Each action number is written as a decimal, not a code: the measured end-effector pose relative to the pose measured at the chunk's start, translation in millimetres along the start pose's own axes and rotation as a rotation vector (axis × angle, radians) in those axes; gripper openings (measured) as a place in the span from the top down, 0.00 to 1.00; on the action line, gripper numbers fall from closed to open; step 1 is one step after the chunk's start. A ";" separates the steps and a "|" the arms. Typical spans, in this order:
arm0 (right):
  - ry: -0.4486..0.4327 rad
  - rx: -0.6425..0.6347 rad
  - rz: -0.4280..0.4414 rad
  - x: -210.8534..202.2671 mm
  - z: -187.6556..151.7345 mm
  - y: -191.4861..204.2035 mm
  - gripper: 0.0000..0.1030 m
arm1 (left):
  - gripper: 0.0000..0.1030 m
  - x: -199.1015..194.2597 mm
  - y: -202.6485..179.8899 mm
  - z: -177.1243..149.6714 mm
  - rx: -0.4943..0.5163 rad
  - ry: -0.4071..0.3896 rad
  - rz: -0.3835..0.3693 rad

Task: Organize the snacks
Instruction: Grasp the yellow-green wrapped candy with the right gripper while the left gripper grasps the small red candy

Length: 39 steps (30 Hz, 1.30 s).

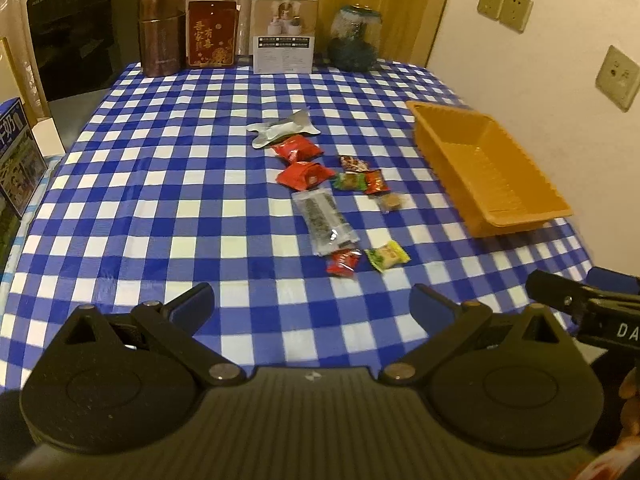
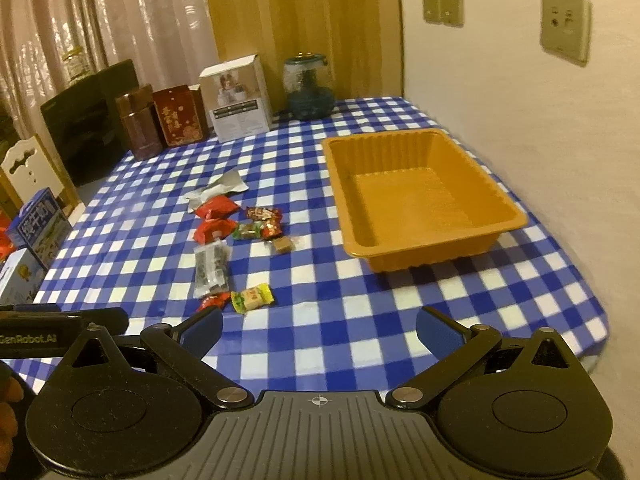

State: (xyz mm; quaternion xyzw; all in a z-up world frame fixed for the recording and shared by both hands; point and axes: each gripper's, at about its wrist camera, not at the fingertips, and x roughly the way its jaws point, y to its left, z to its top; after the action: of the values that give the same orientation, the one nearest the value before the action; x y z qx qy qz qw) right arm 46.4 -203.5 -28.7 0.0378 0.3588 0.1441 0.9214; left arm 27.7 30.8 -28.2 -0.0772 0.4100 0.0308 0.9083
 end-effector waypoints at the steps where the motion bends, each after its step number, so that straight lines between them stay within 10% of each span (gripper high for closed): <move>1: 0.003 -0.003 0.008 4.4 -0.7 -0.7 0.13 | 0.00 4.8 2.2 0.1 0.002 0.001 0.004; 12: 0.030 -0.088 0.090 74.8 -7.0 12.2 0.36 | 0.10 55.5 19.6 9.2 0.031 0.015 -0.047; 23: 0.068 -0.209 0.174 133.1 -14.7 33.8 0.39 | 0.14 92.1 31.9 10.3 0.049 0.043 -0.012; 39: 0.071 -0.292 0.131 171.6 -15.0 49.6 0.57 | 0.14 103.6 34.9 11.9 0.012 0.066 -0.050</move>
State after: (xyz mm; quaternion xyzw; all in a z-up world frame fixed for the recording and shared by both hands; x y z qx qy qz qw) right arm 144.7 -106.4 -142.8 -0.0782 0.3632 0.2559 0.8925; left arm 101.0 66.4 -102.1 -0.0831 0.4378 0.0030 0.8952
